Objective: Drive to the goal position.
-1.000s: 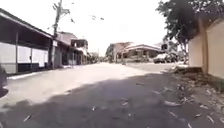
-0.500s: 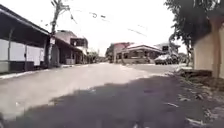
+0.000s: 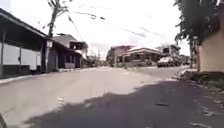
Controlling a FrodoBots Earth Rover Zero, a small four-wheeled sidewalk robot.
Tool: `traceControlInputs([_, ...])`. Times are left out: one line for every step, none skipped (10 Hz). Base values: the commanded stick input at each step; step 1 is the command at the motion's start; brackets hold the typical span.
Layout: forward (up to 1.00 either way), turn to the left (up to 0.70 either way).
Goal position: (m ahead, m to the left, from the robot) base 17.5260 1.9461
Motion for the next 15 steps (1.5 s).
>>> traceControlInputs([1.00, 0.00])
traceControlInputs([1.00, 0.00])
traceControlInputs([1.00, 0.00])
traceControlInputs([1.00, 0.00])
traceControlInputs([1.00, 0.00])
traceControlInputs([1.00, 0.00])
traceControlInputs([1.00, 0.00])
traceControlInputs([1.00, 0.00])
traceControlInputs([1.00, 0.00])
traceControlInputs([1.00, 0.00])
traceControlInputs([1.00, 0.00])
traceControlInputs([1.00, 0.00])
traceControlInputs([1.00, 0.00])
traceControlInputs([1.00, 0.00])
traceControlInputs([1.00, 0.00])
